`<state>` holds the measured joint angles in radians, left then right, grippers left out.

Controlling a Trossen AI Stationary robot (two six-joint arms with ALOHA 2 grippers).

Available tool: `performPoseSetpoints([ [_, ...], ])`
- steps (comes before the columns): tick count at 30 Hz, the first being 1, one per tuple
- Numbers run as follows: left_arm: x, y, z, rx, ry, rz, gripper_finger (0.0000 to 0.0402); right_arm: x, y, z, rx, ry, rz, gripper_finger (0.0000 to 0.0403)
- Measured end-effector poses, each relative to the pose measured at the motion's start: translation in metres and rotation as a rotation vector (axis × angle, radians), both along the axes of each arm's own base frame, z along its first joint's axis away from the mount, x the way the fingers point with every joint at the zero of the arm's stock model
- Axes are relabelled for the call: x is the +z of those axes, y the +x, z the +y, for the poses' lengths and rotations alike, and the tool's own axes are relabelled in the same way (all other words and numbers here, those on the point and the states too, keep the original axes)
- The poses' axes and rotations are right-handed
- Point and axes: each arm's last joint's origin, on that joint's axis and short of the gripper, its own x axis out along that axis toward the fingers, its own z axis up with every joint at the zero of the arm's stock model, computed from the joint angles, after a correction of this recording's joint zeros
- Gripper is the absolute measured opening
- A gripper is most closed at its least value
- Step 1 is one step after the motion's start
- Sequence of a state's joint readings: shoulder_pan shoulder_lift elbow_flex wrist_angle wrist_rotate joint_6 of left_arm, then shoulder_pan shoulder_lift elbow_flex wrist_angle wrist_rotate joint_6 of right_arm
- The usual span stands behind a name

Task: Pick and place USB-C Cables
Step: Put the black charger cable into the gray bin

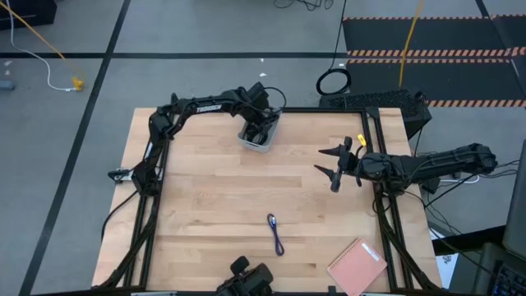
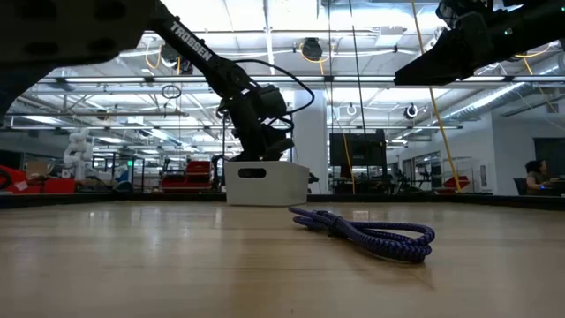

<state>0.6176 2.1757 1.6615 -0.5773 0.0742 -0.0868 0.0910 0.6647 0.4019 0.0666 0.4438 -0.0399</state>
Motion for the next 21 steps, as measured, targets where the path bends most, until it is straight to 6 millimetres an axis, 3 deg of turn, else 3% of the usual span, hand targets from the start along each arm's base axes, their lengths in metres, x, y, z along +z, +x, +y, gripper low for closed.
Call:
performPoseSetpoints([
  [21,0.021,0.002,-0.013,-0.035,0.019,-0.020,0.0186,-0.001,0.000,0.000,-0.001,0.000,0.006,0.0242],
])
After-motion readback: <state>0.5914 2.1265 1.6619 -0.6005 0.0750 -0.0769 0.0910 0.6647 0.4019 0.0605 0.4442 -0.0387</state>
